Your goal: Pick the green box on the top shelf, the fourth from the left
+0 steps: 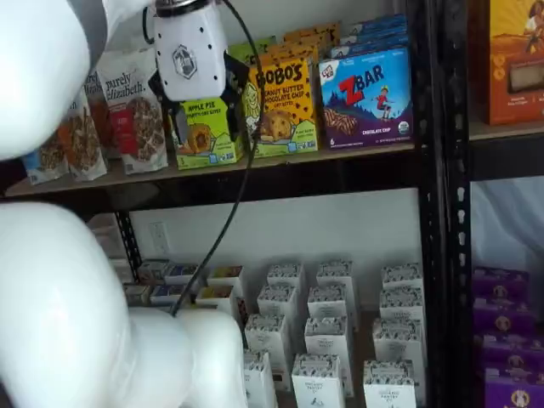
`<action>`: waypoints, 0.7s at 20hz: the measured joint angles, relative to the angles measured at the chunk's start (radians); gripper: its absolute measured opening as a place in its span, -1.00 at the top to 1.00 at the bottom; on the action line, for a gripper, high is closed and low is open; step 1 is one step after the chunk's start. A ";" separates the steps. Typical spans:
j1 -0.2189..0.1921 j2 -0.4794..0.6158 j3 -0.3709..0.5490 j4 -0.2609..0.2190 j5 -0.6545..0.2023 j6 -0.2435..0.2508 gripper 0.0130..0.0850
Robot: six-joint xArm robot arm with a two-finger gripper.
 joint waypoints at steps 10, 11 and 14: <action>0.100 0.058 0.015 -0.061 -0.159 0.083 -1.00; 0.110 0.070 0.010 -0.067 -0.176 0.091 -1.00; 0.131 0.101 -0.005 -0.082 -0.211 0.111 -1.00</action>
